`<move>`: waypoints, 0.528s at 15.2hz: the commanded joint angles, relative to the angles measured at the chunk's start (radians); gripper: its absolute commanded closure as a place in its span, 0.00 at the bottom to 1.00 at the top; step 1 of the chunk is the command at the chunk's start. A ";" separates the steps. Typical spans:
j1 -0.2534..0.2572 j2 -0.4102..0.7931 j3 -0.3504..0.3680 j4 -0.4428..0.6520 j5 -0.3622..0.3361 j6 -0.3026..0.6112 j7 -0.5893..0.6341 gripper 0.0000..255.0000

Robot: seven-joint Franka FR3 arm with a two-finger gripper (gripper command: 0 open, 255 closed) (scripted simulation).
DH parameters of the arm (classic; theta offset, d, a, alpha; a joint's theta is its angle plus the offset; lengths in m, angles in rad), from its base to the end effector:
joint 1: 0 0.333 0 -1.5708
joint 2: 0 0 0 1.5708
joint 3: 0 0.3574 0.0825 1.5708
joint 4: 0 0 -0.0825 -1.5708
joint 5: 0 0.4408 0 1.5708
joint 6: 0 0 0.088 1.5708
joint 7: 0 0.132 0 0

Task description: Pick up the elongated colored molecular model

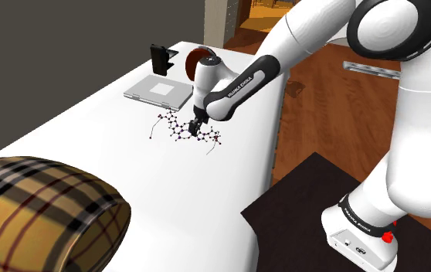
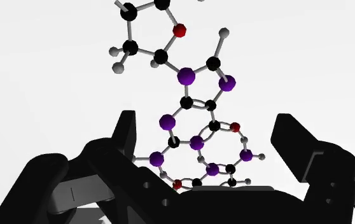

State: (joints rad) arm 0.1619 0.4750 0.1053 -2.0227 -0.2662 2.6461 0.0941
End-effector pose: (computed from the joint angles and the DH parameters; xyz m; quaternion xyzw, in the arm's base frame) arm 0.6493 0.1806 0.1941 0.9777 0.1893 0.0844 0.0337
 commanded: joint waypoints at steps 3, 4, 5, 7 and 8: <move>0.009 0.046 -0.012 0.010 -0.015 0.037 0.014 0.00; 0.011 0.057 -0.015 0.012 -0.019 0.046 0.017 0.00; 0.015 0.074 -0.020 0.015 -0.024 0.061 0.023 0.00; 0.015 0.074 -0.020 0.015 -0.024 0.061 0.023 0.00; 0.015 0.073 -0.021 0.012 -0.024 0.062 0.023 1.00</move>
State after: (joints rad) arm 0.1765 0.5474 0.0852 -2.0096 -0.2899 2.7064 0.1162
